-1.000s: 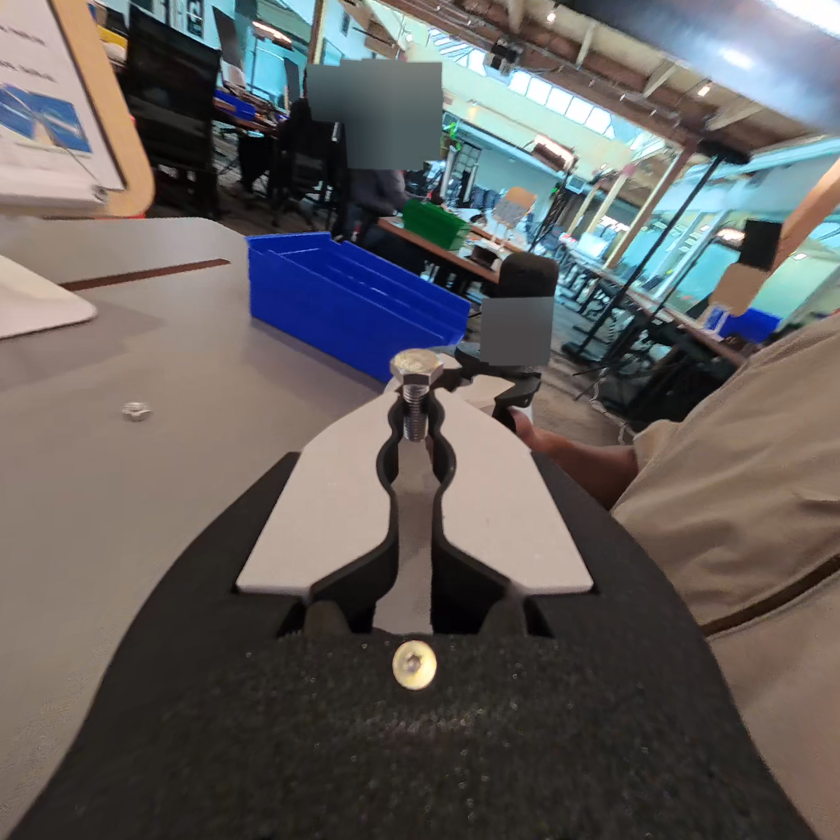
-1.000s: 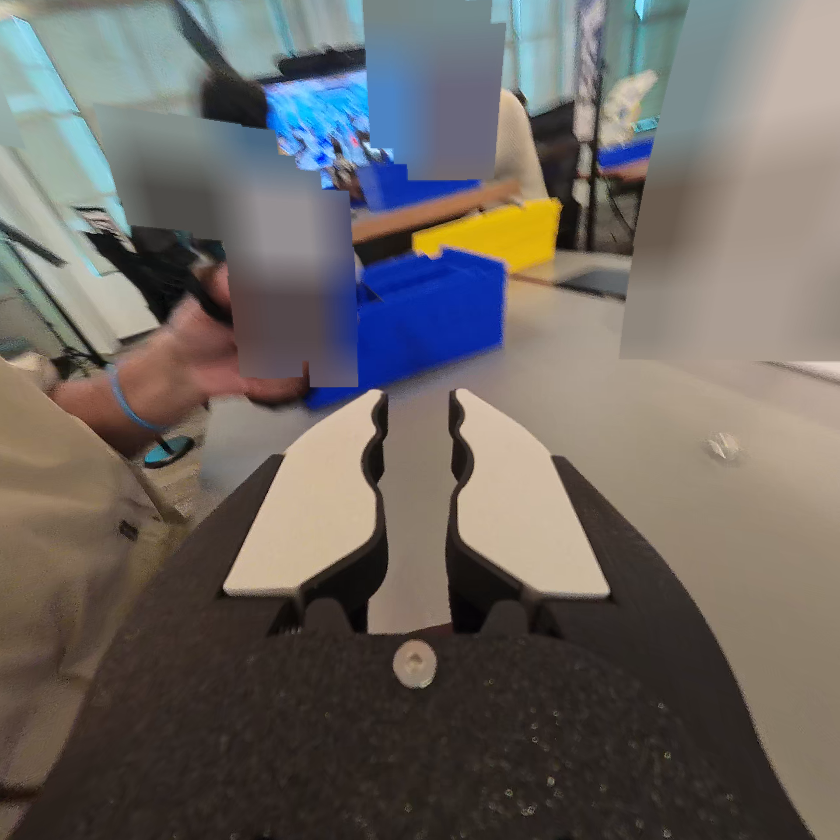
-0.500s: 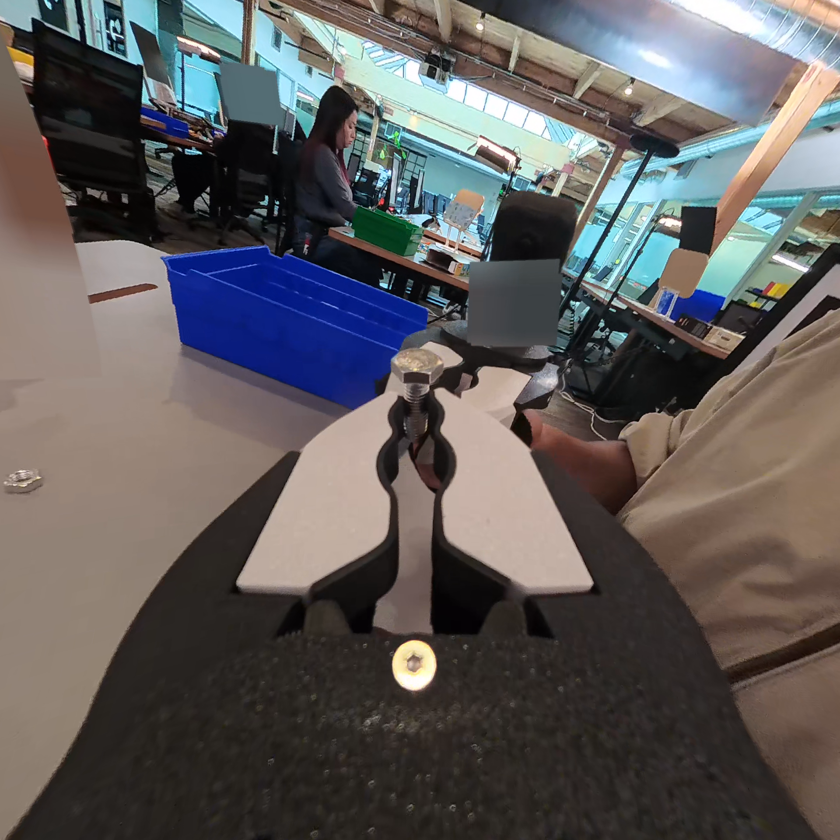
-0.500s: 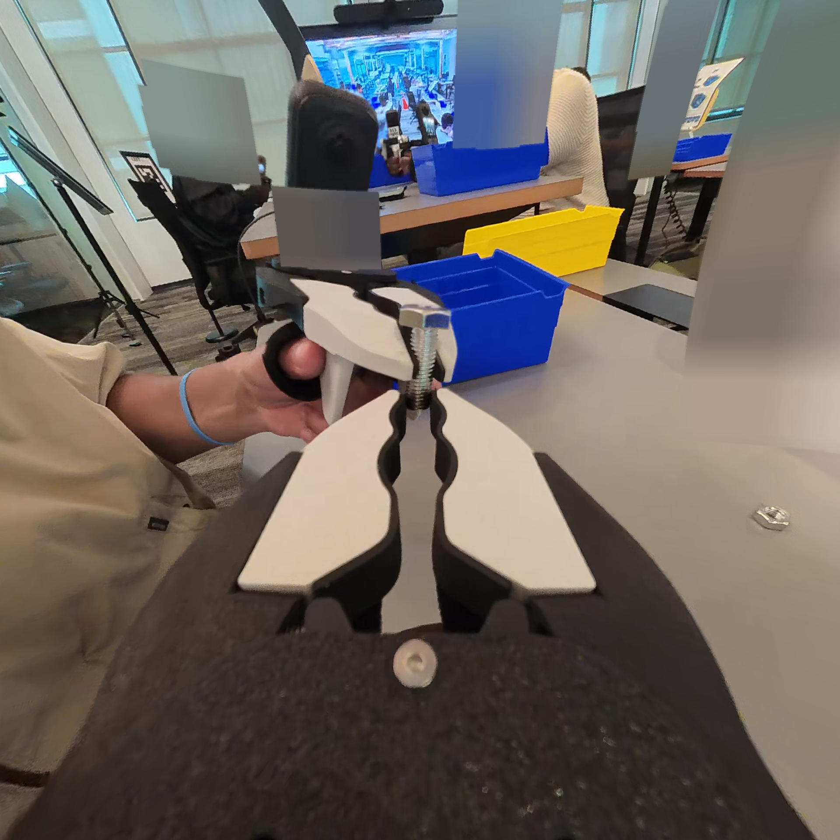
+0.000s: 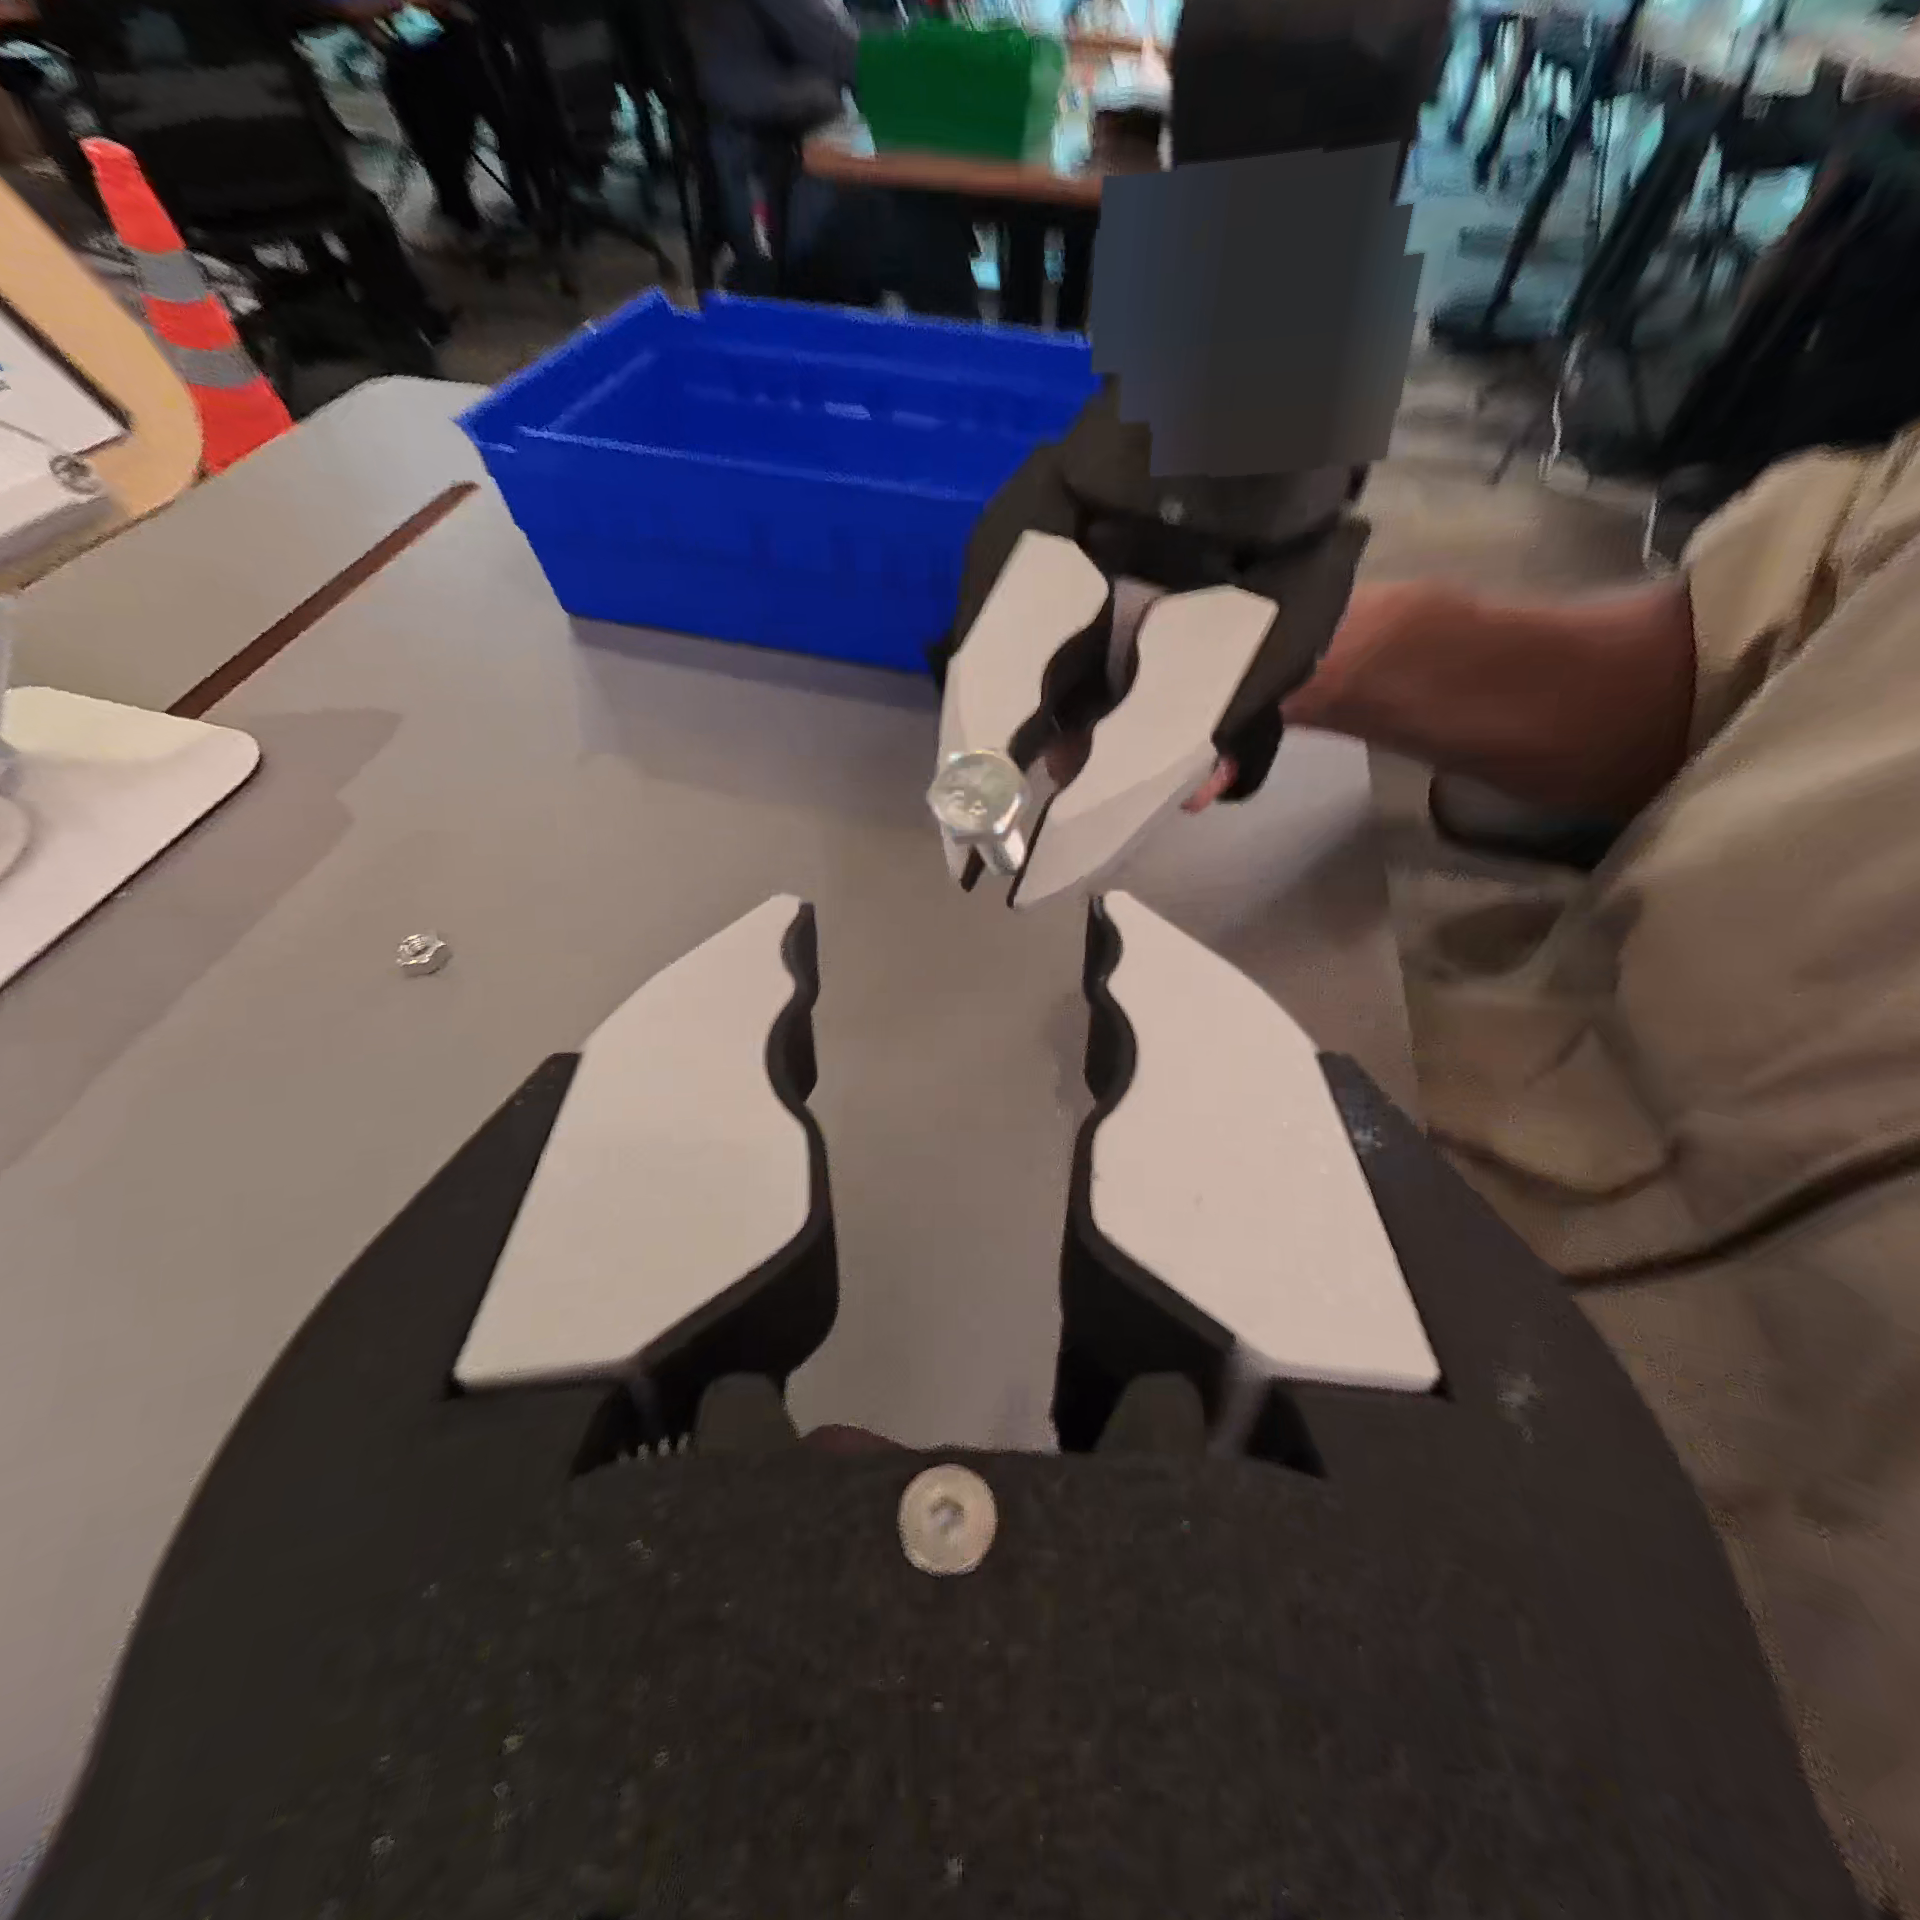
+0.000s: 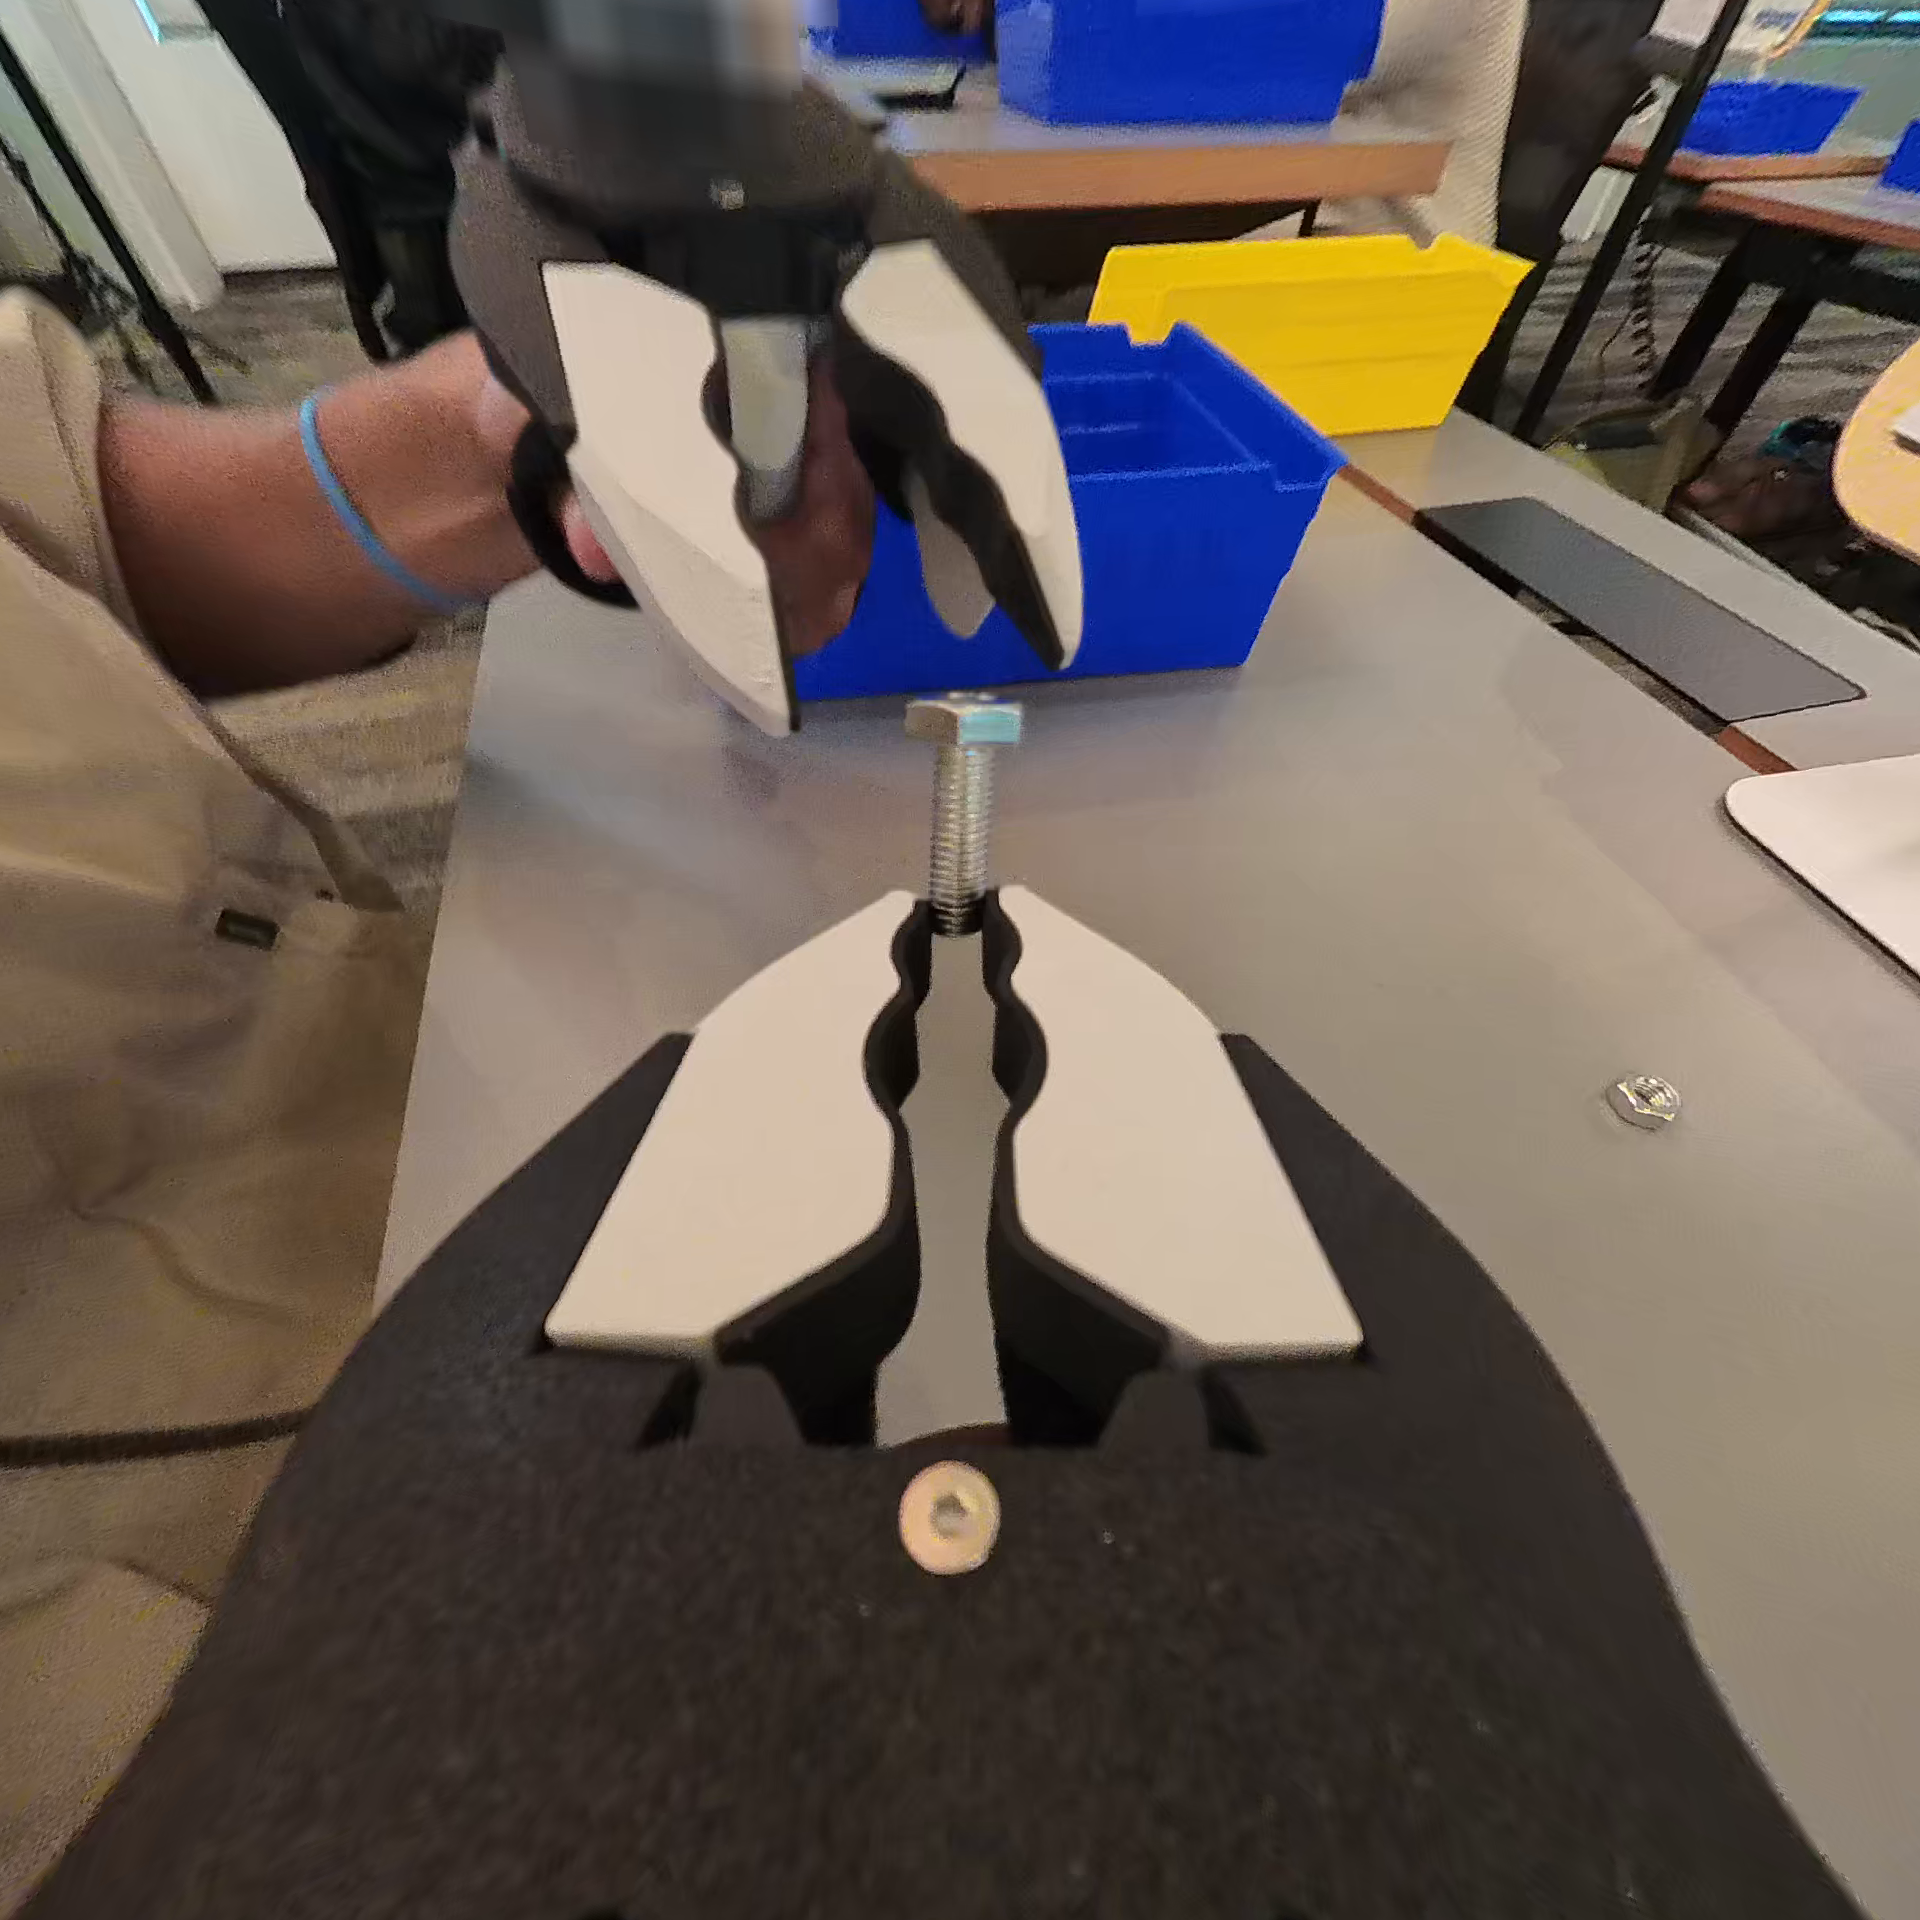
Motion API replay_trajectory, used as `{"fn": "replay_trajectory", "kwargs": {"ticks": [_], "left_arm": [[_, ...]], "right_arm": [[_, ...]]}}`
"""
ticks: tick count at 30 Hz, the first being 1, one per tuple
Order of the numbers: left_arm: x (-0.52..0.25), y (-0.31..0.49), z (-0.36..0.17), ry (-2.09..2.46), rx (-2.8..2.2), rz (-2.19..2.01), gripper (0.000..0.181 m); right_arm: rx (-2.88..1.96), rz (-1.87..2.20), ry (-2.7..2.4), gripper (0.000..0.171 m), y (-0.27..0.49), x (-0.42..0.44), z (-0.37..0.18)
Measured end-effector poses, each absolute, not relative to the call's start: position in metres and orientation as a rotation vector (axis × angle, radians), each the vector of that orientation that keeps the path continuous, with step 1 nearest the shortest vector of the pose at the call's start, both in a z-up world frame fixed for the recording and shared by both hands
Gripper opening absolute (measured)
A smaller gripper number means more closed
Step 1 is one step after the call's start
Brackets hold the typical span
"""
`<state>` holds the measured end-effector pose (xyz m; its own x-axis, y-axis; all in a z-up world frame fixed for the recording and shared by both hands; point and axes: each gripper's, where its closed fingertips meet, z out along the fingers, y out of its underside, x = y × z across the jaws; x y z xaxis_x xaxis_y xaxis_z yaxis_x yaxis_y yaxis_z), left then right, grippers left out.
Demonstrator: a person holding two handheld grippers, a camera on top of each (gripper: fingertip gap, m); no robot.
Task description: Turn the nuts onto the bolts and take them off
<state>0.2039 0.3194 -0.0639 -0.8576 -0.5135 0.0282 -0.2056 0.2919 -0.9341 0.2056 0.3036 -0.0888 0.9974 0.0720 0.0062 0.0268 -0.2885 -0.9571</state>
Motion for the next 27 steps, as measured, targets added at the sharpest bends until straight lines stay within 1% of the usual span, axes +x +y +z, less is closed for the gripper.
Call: {"fn": "replay_trajectory", "kwargs": {"ticks": [6, 8, 16, 25, 26, 27], "left_arm": [[0.204, 0.314, -0.074, 2.494, -0.371, -1.225, 0.048], [0.204, 0.31, -0.078, 2.539, -0.323, -1.175, 0.046], [0.198, 0.306, -0.076, 2.587, -0.204, -1.173, 0.039], [0.197, 0.308, -0.075, 2.592, -0.182, -1.179, 0.039], [0.197, 0.309, -0.076, 2.59, -0.181, -1.173, 0.024], [0.195, 0.309, -0.077, 2.602, -0.167, -1.179, 0.018]], "right_arm": [[-1.981, 0.006, -0.221, 0.009, 0.308, 0.202, -0.098], [-1.996, 0.0, -0.248, 0.009, 0.31, 0.201, -0.098], [-2.016, 0.045, -0.299, 0.009, 0.309, 0.198, -0.098], [-2.008, 0.074, -0.331, 0.009, 0.312, 0.194, -0.095], [-2.008, 0.082, -0.334, 0.009, 0.312, 0.193, -0.096], [-2.009, 0.083, -0.336, 0.009, 0.312, 0.193, -0.096]]}}
